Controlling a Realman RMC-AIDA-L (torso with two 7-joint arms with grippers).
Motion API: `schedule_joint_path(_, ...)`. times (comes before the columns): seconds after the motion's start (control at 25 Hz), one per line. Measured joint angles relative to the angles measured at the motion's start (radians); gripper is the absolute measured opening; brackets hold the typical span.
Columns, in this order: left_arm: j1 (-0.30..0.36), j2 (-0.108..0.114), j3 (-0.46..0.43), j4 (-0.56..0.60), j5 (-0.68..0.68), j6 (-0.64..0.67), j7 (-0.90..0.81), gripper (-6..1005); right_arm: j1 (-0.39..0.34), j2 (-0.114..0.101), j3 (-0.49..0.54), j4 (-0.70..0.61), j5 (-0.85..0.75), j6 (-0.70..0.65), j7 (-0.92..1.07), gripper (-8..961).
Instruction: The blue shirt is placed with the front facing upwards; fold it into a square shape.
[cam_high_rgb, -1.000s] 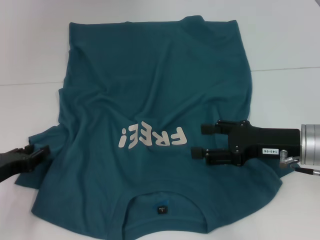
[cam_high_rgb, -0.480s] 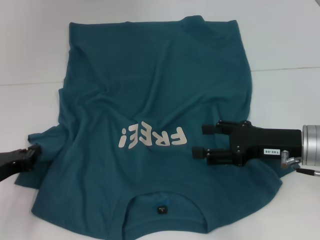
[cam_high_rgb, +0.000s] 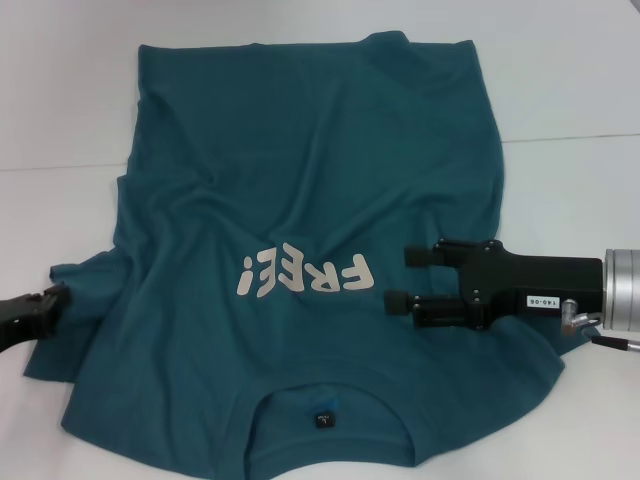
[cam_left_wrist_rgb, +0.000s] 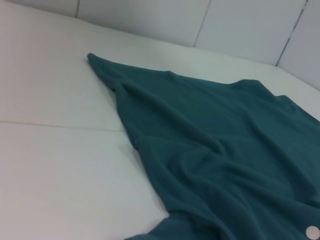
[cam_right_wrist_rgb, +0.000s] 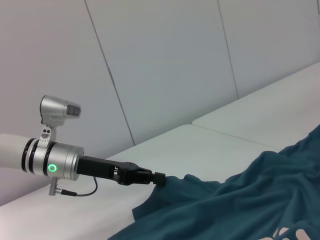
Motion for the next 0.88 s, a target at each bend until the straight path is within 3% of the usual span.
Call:
schedule_joint_path(0.44,0.013,-0.001,-0.005,0.063,0.000,-0.069,-0.024,-2,0.005,0.003,-0.001,0.007,0.013,0.001,0.012,885)
schedule_joint_path(0.88,-0.008,0.018,-0.005,0.107,0.016,-0.086,-0.026,-1,0.025,0.005,-0.008,0.031,0.016,0.009,0.038,884)
